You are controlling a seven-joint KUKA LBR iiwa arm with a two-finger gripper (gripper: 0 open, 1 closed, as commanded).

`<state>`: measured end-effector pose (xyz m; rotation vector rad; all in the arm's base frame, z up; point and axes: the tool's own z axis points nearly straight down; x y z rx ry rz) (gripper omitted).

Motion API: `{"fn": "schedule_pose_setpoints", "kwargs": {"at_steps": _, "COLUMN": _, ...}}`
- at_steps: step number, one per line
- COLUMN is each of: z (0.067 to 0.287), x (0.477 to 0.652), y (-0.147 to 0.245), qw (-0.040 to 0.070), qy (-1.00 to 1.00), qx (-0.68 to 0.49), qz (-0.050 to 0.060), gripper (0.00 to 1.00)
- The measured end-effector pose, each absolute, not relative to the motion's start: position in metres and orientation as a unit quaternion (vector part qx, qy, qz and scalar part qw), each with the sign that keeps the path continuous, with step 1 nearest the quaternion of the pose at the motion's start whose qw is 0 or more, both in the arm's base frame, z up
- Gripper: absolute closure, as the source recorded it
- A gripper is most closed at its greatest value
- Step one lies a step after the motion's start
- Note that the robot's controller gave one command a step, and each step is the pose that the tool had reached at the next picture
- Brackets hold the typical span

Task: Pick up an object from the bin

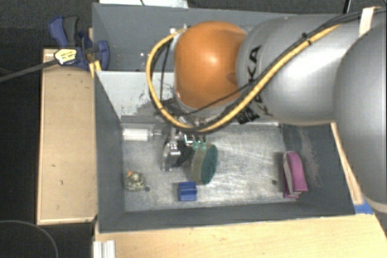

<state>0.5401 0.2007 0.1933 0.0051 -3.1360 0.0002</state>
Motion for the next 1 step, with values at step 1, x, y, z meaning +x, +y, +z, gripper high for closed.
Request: {"fn": "schedule_pose_setpoints", "kwargs": {"at_steps": 1, "z": 0.1733, "x": 0.5387, "y": 0.1254, "qw": 0.000, "qy": -0.997, "qx": 0.071, "qz": 0.001, "gripper": 0.00}}
